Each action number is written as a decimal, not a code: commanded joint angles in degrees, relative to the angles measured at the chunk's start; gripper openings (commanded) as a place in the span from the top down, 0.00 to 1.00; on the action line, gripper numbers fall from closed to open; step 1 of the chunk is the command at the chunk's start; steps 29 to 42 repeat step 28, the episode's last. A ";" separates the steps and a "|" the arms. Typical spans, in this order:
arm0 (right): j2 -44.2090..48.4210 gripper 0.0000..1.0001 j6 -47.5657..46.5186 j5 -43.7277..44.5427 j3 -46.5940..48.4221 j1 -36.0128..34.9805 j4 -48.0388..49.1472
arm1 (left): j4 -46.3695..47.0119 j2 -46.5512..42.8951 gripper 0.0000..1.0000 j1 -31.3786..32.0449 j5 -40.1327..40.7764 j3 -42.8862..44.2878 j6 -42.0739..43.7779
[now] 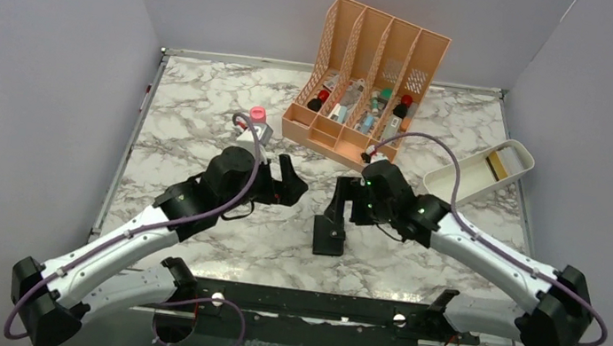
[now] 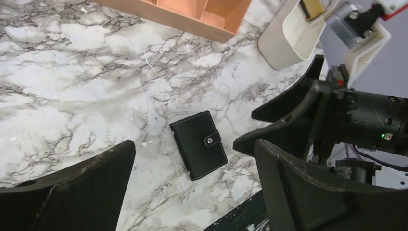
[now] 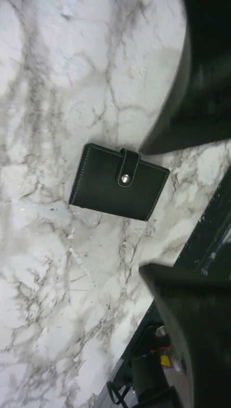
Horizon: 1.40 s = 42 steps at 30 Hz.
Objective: Put the credit cards into the card holder
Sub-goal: Reset both arms
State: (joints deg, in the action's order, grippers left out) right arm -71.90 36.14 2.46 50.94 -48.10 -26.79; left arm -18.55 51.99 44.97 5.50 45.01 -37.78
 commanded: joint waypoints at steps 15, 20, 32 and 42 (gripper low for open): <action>29.70 0.01 4.34 13.29 -7.64 -0.07 -3.56 | -7.37 -15.93 0.01 -0.23 1.59 0.18 2.19; 32.31 0.01 3.88 12.98 -8.20 -0.07 -2.71 | -7.44 -18.59 0.01 -0.23 1.48 -2.48 1.23; 31.57 0.01 3.78 11.70 -8.23 -0.07 -2.21 | -7.42 -21.70 0.01 -0.24 2.46 -3.69 0.80; 31.57 0.01 3.78 11.70 -8.23 -0.07 -2.21 | -7.42 -21.70 0.01 -0.24 2.46 -3.69 0.80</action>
